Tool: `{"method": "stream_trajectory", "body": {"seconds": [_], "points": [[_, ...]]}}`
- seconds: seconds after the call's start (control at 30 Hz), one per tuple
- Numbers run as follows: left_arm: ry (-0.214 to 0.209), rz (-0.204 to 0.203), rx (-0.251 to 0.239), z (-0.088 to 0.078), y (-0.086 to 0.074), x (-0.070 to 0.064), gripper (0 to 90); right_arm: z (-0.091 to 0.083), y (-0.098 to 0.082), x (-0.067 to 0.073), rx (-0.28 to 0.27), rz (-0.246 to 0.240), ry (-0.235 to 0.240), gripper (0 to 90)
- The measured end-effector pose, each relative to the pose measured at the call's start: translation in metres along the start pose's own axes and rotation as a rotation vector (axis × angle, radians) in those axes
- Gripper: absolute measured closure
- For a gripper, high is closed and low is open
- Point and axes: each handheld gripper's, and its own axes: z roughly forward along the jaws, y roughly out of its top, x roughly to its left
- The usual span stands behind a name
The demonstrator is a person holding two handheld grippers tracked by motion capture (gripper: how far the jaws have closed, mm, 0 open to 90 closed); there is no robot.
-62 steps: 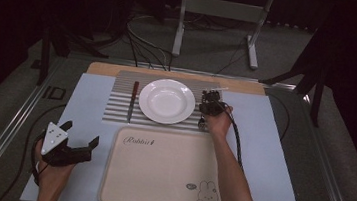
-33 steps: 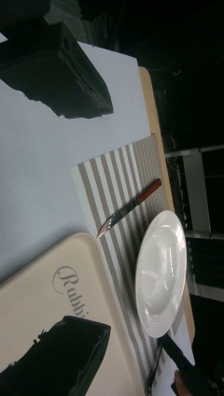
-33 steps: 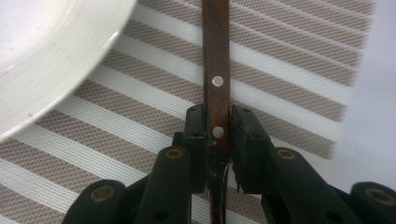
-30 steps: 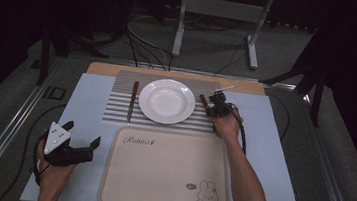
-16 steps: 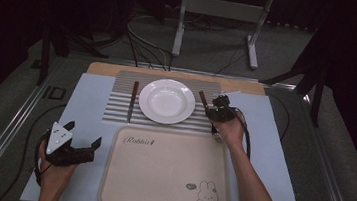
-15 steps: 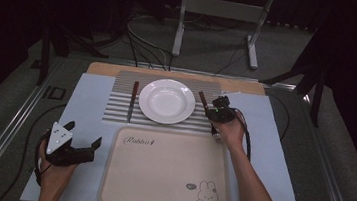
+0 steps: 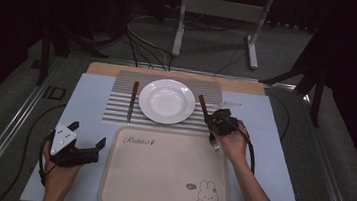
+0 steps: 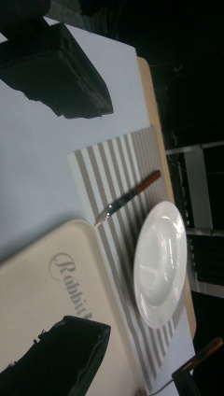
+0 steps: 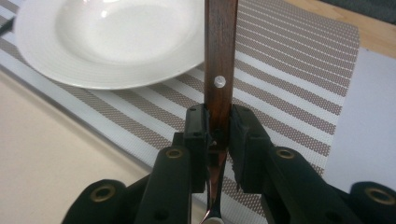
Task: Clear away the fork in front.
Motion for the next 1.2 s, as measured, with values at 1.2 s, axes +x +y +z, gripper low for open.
{"method": "stream_trajectory", "body": {"seconds": [1.2], "points": [[-0.292, -0.031, 0.019, 0.118, 0.079, -0.119, 4.3, -0.032, -0.040, 0.032, -0.163, -0.061, 0.099, 77.7]]}}
